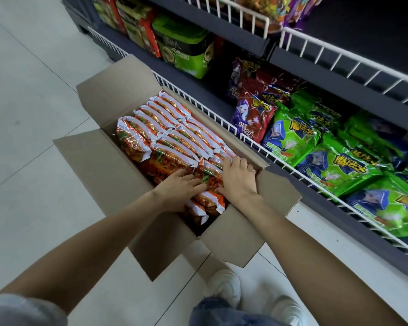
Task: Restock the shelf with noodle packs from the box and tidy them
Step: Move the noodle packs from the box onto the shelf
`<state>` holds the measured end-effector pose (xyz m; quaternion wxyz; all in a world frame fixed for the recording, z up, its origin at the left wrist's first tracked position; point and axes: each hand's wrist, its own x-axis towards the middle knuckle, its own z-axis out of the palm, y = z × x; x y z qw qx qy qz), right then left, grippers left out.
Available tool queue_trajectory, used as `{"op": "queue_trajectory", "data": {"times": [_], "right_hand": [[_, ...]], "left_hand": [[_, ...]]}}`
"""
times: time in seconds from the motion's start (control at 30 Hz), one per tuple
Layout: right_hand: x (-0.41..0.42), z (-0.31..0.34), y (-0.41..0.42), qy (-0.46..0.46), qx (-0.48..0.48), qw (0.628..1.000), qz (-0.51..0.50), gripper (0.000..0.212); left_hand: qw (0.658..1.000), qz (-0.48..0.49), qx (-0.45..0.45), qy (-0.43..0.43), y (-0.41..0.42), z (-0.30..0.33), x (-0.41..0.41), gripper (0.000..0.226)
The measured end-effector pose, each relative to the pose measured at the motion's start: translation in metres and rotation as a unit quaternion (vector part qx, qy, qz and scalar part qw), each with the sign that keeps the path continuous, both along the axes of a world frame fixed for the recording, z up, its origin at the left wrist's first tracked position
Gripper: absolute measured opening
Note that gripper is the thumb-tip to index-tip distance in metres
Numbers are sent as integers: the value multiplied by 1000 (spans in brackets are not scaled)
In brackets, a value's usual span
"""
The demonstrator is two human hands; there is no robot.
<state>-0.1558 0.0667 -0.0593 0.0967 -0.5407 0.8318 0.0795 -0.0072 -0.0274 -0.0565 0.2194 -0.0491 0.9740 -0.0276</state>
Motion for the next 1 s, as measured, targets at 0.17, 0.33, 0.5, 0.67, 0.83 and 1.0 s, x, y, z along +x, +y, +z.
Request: {"op": "queue_trajectory", "data": {"times": [0.17, 0.33, 0.5, 0.67, 0.83, 1.0], "right_hand": [[10, -6, 1, 49, -12, 999, 9, 59], [3, -4, 0, -51, -38, 997, 37, 70], [2, 7, -14, -91, -4, 995, -36, 85], [4, 14, -22, -111, 26, 992, -46, 75], [7, 42, -21, -161, -23, 982, -97, 71], [-8, 113, 6, -170, -139, 968, -117, 60]], "left_hand": [[992, -7, 27, 127, -12, 3, 23, 62], [975, 12, 47, 216, -21, 20, 44, 70], [966, 15, 58, 251, -25, 36, 56, 66], [967, -42, 35, 248, -29, 45, 62, 68], [969, -45, 15, 244, -31, 56, 65, 68], [955, 12, -4, 295, -28, 80, 65, 64]]}}
